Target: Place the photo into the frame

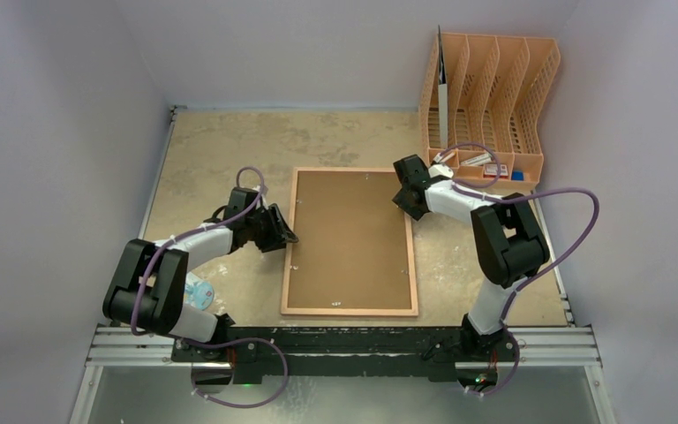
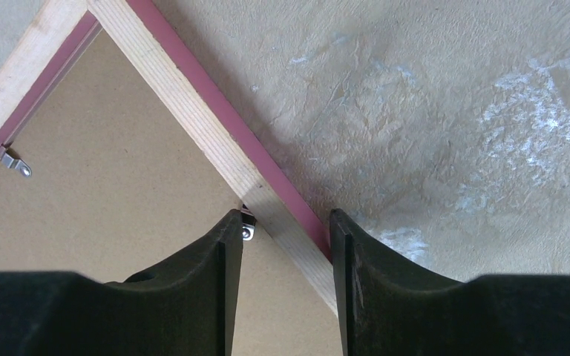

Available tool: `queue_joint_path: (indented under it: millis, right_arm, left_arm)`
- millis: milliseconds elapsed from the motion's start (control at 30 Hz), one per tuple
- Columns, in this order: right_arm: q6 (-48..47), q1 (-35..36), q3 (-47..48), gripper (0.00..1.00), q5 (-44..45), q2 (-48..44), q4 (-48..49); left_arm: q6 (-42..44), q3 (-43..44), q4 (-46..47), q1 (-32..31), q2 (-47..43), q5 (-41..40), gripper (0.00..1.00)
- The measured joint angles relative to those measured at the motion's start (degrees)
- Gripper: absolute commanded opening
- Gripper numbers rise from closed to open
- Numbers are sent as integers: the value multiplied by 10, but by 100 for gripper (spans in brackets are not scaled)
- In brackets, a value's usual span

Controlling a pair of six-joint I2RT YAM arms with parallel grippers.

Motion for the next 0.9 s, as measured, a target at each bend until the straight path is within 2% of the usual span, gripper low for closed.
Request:
queue_joint_path:
  millis: [300, 600, 700, 767, 800, 900]
  right_arm:
    - [-2, -2, -1, 0, -9, -1, 2]
    - [-10, -10, -35, 0, -31, -26, 39]
    - [-8, -16, -56, 11, -43, -41, 55]
    - [-5, -18, -73, 26, -50, -52, 69]
    - [-2, -19, -82, 31, -55, -59, 75]
    - [3, -20, -97, 40, -62, -75, 76]
  left_arm:
    - [-2, 0, 4, 0, 4, 0, 41]
    - [-2, 0, 3, 0, 4, -2, 41]
    - [-2, 0, 2, -1, 3, -3, 41]
    - [-2, 1, -1, -2, 2, -6, 42]
    - [-2, 1, -3, -2, 1, -7, 42]
    - [-2, 2, -10, -2, -2, -13, 43]
